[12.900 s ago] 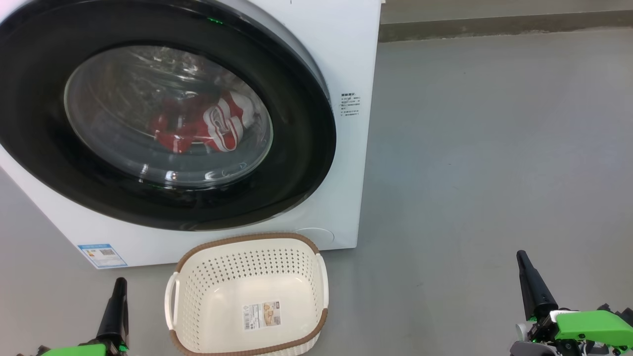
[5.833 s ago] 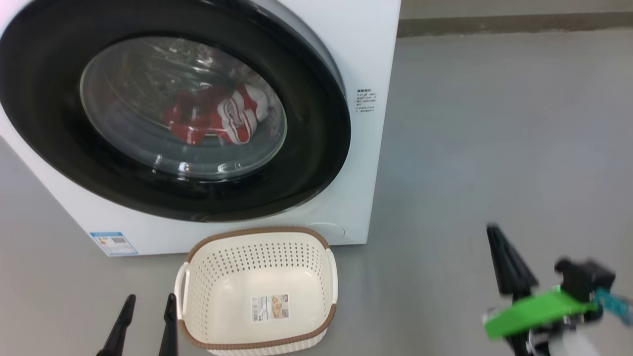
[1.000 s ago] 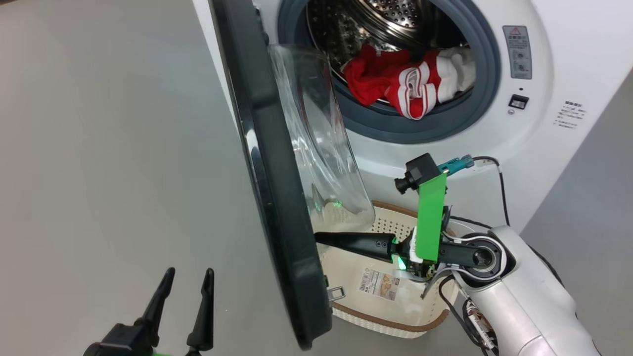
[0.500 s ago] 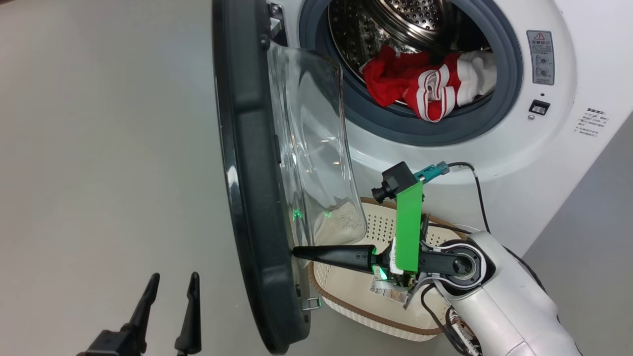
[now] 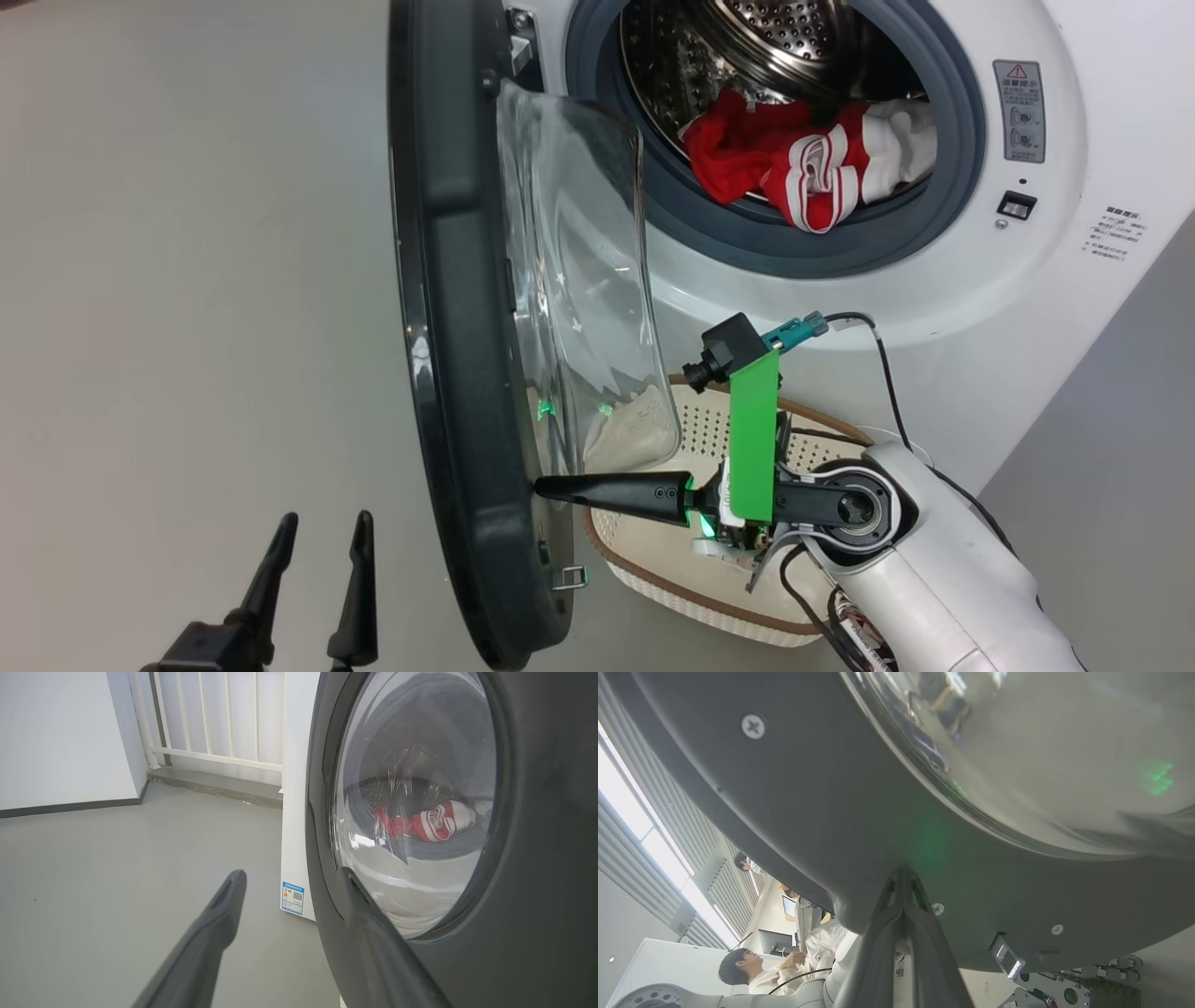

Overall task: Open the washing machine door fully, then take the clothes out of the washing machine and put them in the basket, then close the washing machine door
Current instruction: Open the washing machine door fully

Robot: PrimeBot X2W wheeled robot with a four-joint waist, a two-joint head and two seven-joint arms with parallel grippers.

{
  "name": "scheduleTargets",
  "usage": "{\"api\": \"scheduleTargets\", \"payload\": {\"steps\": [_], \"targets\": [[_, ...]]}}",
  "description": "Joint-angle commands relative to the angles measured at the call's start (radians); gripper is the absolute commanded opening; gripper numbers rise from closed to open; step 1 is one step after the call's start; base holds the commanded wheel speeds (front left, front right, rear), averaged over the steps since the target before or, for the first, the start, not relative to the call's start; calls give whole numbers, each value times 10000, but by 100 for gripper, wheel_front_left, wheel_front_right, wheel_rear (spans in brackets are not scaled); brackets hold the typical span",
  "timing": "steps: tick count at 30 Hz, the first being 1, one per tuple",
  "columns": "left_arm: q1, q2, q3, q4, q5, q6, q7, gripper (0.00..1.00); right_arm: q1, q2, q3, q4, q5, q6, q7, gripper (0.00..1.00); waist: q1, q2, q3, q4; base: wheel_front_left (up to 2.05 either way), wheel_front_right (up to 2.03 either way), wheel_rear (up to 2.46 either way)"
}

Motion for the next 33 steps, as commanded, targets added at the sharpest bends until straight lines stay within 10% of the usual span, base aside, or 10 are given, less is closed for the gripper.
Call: {"api": "scheduleTargets", "payload": {"steps": [1,5,11,33], "targets": [[-125,160,340,-221,67,66,-122,100,-236,361,114,-319,1,17,-153,0,0,0,-32,-19,0,0,0],[-149,160,334,-135,92,32,-122,100,-135,362,15,-367,-105,17,-297,7,0,0,-95,-52,0,0,0],[-214,160,326,45,108,-72,-122,100,234,208,-230,-556,-377,17,-563,100,0,0,-236,-111,0,0,0],[-324,160,561,382,344,-406,-122,100,2089,-1808,130,-477,-2411,17,-4172,100,0,0,-632,-555,0,0,0]]}}
